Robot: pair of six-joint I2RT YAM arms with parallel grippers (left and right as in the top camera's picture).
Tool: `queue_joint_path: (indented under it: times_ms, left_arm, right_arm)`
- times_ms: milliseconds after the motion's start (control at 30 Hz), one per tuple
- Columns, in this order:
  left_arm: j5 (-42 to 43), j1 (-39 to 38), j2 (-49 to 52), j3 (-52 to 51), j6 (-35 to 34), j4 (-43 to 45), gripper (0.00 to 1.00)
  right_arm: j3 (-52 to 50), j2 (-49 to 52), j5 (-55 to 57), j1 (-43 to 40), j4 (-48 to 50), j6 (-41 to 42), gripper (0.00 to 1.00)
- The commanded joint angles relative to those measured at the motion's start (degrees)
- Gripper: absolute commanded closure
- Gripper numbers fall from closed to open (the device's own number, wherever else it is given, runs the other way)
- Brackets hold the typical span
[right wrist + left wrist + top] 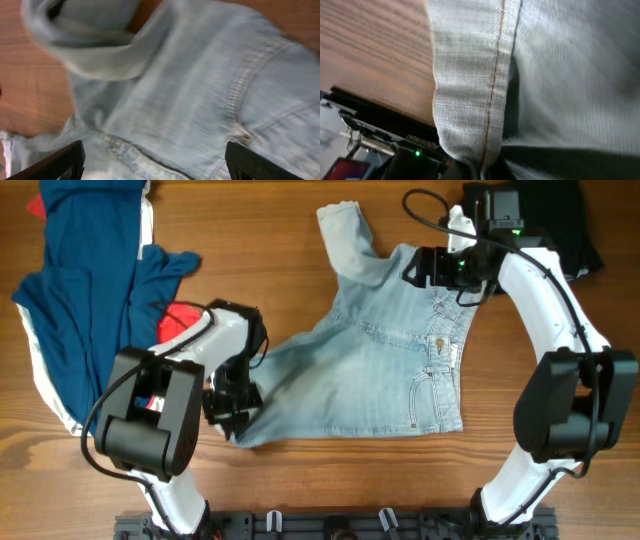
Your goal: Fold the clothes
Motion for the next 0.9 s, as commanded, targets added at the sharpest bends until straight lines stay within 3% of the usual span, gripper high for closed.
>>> queue_joint_path:
  times_ms: [0, 233, 300, 367, 400, 500, 667, 867]
  left_arm:
    - [-2.8, 1.9, 0.7, -4.0, -4.0, 2.4, 0.96]
    - [-6.1, 6.8, -0.9, -4.0, -9.3, 3.7, 0.96]
    - [-7.5, 8.5, -1.1, -4.0, -9.2, 5.2, 0.57]
    - [-7.7, 9.7, -1.1, -3.9, -9.2, 6.1, 0.28]
    - [-7.7, 10.4, -1.1, -3.9, -9.0, 6.8, 0.16]
    - [-7.7, 11.8, -1.2, -2.7, -7.8, 7.6, 0.0]
    - [-8.2, 12.7, -3.3, 3.6, -4.5, 7.6, 0.0]
    - [-6.9, 10.8, -6.4, 12.1, 7.0, 14.1, 0.0]
  right_arm:
    - [1.1, -1.6, 1.3, -2.8, -1.9, 1.8, 0.09]
    - [1.1, -1.6, 1.3, -5.1, -5.5, 1.7, 0.09]
    - [1.1, -1.6, 1.3, -5.1, -5.0, 1.6, 0.08]
    - [1.1, -1.6, 1.3, -5.1, -4.4, 1.5, 0.08]
    - [1.1, -1.6, 1.2, -5.1, -3.9, 1.4, 0.08]
    - [1.1, -1.6, -0.8, -5.1, -2.5, -0.4, 0.08]
    - [1.1, -1.6, -1.3, -4.7, -1.0, -2.0, 0.08]
    - [1.1, -1.6, -2.8, -3.6, 0.8, -4.5, 0.09]
